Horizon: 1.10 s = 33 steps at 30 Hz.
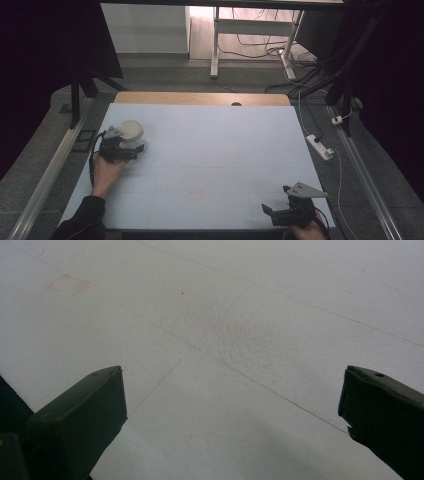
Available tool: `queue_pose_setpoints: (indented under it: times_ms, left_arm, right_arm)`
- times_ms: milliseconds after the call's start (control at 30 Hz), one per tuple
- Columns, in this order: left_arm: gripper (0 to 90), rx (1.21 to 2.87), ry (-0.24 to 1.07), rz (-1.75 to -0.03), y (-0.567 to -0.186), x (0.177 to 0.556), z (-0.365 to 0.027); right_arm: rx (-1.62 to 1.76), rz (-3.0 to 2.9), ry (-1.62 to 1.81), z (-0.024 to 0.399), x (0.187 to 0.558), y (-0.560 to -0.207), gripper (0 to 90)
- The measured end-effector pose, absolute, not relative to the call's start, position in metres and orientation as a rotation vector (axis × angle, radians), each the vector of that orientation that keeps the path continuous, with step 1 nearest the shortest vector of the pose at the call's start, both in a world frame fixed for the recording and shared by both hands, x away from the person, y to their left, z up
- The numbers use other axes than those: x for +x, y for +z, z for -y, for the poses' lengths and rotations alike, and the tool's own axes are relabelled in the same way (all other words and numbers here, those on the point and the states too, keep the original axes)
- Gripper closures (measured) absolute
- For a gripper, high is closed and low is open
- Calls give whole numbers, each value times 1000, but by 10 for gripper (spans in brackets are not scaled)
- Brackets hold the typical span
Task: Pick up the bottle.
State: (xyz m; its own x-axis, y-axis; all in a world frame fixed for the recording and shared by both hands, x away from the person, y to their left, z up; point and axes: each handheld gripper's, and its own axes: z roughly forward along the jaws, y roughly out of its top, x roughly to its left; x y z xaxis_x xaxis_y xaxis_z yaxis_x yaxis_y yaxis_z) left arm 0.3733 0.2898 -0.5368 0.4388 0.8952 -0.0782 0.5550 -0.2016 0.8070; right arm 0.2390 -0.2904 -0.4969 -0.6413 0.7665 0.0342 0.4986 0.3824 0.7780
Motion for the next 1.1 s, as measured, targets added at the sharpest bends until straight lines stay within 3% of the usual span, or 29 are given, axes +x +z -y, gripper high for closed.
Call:
queue_pose_setpoints:
  times_ms: [200,400,1100]
  left_arm:
    - [1,1864,503,-1224,-538,380,-289]
    - [68,1864,541,-1245,-536,378,-287]
    - [77,1851,482,-1241,-525,374,-284]
  right_arm:
    - [1104,-2315,1130,290,239,-497,0]
    - [1102,-2316,1130,290,239,-497,0]
    - [1097,-2314,1136,290,239,-497,0]
